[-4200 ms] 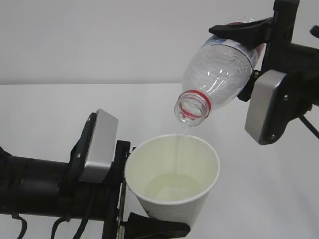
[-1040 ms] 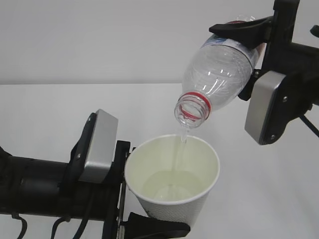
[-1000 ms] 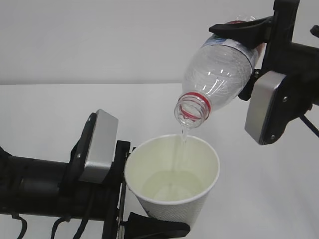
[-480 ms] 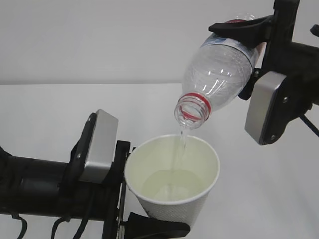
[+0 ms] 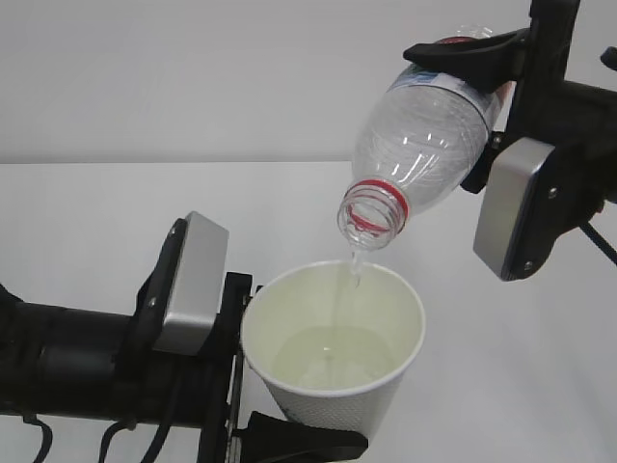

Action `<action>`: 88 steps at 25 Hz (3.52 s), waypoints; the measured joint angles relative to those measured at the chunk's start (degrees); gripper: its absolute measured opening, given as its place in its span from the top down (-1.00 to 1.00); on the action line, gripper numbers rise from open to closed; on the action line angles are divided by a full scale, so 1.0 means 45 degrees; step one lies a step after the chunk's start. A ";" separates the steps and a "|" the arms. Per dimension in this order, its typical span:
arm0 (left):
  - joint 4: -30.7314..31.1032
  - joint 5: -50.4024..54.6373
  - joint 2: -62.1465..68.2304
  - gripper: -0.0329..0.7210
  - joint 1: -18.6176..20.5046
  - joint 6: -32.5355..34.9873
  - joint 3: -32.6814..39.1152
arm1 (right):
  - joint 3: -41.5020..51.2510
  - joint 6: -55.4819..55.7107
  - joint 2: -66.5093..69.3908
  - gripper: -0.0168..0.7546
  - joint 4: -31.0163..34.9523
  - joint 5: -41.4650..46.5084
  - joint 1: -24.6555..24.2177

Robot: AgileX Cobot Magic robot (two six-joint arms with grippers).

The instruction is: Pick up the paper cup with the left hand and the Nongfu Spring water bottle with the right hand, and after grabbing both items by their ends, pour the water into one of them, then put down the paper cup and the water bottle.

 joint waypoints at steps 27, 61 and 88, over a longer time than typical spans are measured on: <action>0.0000 0.0000 0.0000 -0.53 0.0000 0.0000 0.0000 | 0.0000 -0.0068 0.0000 -0.21 0.0000 -0.0024 0.0000; 0.0000 0.0000 0.0000 -0.53 0.0000 0.0000 0.0000 | 0.0000 -0.0297 0.0000 -0.21 0.0000 -0.0048 0.0000; 0.0000 0.0000 0.0000 -0.53 0.0000 0.0000 0.0000 | 0.0000 -0.0385 0.0000 -0.20 0.0008 -0.0074 0.0000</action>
